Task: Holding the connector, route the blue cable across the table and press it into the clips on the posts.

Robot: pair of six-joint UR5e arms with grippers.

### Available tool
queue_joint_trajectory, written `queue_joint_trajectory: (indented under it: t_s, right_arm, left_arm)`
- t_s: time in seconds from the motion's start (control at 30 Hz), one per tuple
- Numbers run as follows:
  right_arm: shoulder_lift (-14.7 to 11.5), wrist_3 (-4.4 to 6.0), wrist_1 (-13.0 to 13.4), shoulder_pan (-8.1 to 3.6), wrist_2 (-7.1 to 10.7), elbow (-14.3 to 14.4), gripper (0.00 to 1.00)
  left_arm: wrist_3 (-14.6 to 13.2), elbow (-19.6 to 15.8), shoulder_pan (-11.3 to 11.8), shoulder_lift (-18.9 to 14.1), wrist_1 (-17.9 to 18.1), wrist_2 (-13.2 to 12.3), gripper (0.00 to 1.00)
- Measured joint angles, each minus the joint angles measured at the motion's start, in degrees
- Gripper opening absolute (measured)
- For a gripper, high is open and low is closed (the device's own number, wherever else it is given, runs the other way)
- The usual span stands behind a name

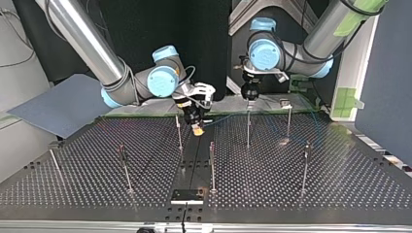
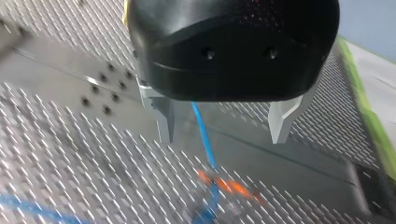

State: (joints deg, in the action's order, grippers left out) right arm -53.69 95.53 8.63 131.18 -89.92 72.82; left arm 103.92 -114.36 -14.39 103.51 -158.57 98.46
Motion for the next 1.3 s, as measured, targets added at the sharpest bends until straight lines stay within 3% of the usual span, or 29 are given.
queue_joint_trajectory:
  t_s: [0.2,0.4,0.97,1.3]
  right_arm:
    - [-0.41,0.02,-0.09,0.00,-0.01,0.36,0.00]
    - [-0.49,0.21,-0.09,-0.07,0.00,0.44,0.00]
    - [-0.81,0.15,-0.49,-0.15,0.05,0.52,0.00]
    - [-0.94,0.05,-0.61,-0.23,0.16,0.85,0.00]
  left_arm:
    - [2.70,0.16,-1.76,-2.80,2.91,-0.26,1.00]
    - [5.40,1.60,-2.84,-2.47,5.36,-0.58,1.00]
    - [7.43,7.36,-6.01,5.16,7.44,1.29,1.00]
    - [9.44,10.77,-5.71,10.12,7.53,3.30,1.00]
